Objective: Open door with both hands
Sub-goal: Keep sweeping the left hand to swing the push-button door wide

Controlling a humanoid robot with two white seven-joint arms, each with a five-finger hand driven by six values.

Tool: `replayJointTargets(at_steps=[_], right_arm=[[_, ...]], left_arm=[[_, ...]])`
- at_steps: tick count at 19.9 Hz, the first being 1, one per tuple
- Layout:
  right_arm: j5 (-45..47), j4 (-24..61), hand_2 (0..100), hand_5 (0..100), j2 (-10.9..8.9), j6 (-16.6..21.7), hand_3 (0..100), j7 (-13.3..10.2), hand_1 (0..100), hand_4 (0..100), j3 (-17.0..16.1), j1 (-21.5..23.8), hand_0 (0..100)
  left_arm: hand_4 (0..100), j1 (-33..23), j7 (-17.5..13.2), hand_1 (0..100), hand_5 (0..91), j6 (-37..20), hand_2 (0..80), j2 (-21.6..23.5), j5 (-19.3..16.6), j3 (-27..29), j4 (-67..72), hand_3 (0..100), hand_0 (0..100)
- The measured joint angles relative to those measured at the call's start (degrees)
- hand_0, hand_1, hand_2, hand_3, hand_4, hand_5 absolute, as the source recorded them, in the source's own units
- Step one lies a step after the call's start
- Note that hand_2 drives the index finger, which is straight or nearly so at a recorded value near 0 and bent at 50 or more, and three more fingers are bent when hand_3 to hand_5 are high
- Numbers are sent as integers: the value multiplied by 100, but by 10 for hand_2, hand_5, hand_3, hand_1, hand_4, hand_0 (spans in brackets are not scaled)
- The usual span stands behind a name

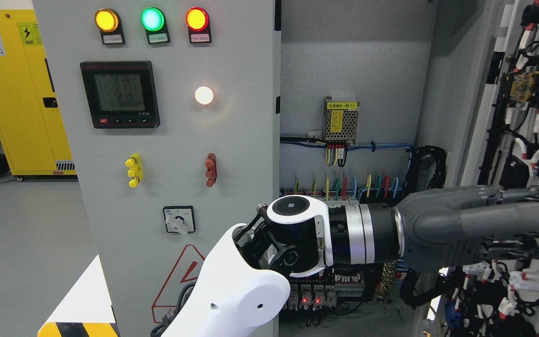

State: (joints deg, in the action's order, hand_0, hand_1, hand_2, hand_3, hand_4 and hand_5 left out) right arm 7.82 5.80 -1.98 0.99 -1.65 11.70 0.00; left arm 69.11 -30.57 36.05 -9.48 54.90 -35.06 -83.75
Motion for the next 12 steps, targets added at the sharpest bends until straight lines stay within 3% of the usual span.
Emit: replayJointTargets(at_steps=[4,12], right_arm=[[0,0,40,0,-2,0,0,0,500,0,0,0,0],[0,0,40,0,-3,1,0,0,500,0,-1,0,0]], left_arm=[[0,118,241,556,0,-102,0,-14,95,-166,56,0,120],[0,207,424,556,0,-429,0,-31,157,-480,154,0,120]])
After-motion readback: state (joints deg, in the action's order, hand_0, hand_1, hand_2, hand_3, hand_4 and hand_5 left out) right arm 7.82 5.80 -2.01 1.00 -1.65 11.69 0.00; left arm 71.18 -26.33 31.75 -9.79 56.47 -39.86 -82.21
